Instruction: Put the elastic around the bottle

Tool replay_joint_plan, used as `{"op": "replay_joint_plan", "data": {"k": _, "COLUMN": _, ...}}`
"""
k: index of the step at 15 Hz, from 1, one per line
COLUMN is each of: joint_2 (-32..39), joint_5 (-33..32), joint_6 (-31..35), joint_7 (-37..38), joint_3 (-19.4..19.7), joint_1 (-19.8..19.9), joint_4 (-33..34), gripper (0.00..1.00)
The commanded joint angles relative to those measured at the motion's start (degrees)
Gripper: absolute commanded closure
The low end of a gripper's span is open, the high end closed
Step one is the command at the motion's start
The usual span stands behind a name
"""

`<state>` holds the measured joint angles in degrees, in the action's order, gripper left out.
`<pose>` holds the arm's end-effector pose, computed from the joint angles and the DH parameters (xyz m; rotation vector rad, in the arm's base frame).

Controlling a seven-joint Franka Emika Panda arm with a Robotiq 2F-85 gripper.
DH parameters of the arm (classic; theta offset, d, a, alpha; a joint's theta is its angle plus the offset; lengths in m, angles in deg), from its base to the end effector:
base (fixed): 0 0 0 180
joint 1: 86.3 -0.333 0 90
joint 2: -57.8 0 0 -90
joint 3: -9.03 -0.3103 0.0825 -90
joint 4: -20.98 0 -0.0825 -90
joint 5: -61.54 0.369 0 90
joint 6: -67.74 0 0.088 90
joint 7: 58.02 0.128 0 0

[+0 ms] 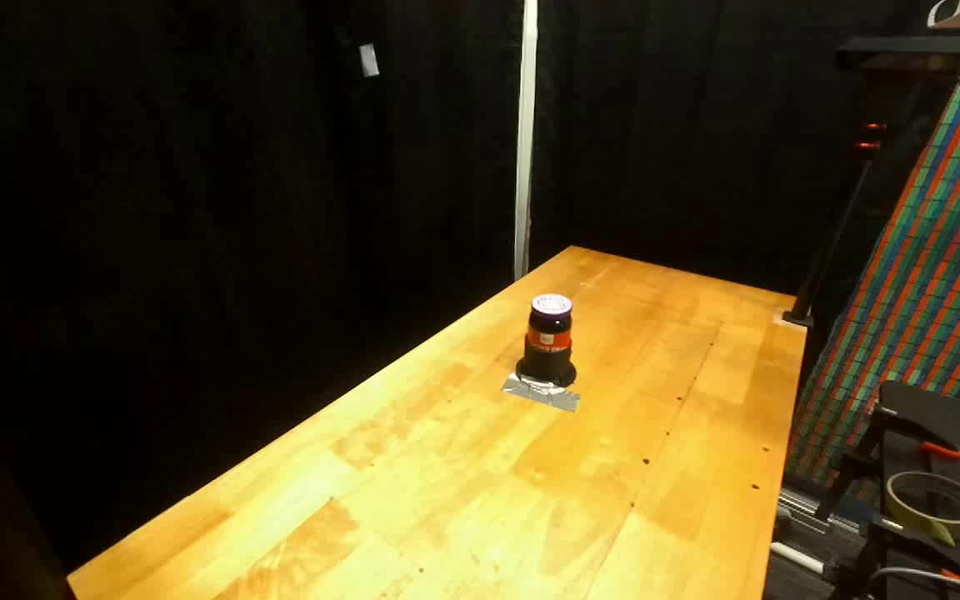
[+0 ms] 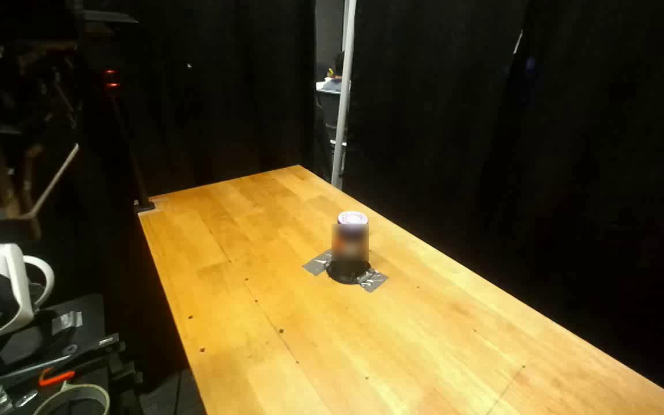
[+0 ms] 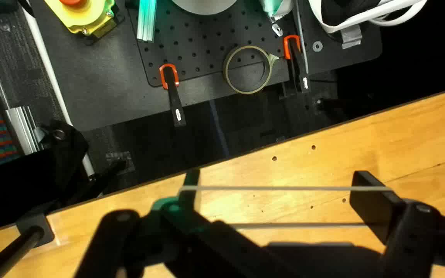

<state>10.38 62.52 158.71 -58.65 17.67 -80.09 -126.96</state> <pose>0.2627 -0.0701 0.4745 -2.9728 0.2863 0.2355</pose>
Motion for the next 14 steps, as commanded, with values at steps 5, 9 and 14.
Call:
{"op": "replay_joint_plan", "data": {"k": 5, "joint_2": 1.1, "joint_5": 0.2, "joint_6": 1.1, "joint_7": -1.6, "joint_3": -0.1, "joint_1": 0.0, "joint_4": 0.1, "gripper": 0.00}}
{"op": "replay_joint_plan", "data": {"k": 9, "joint_2": 11.9, "joint_5": 1.6, "joint_6": 11.3, "joint_7": -8.9, "joint_3": 0.9, "joint_1": -4.0, "joint_4": 1.7, "gripper": 0.00}}
{"op": "replay_joint_plan", "data": {"k": 14, "joint_2": 29.9, "joint_5": 6.3, "joint_6": 26.8, "joint_7": -16.9, "joint_3": -0.7, "joint_1": -9.8, "joint_4": 6.9, "gripper": 0.00}}
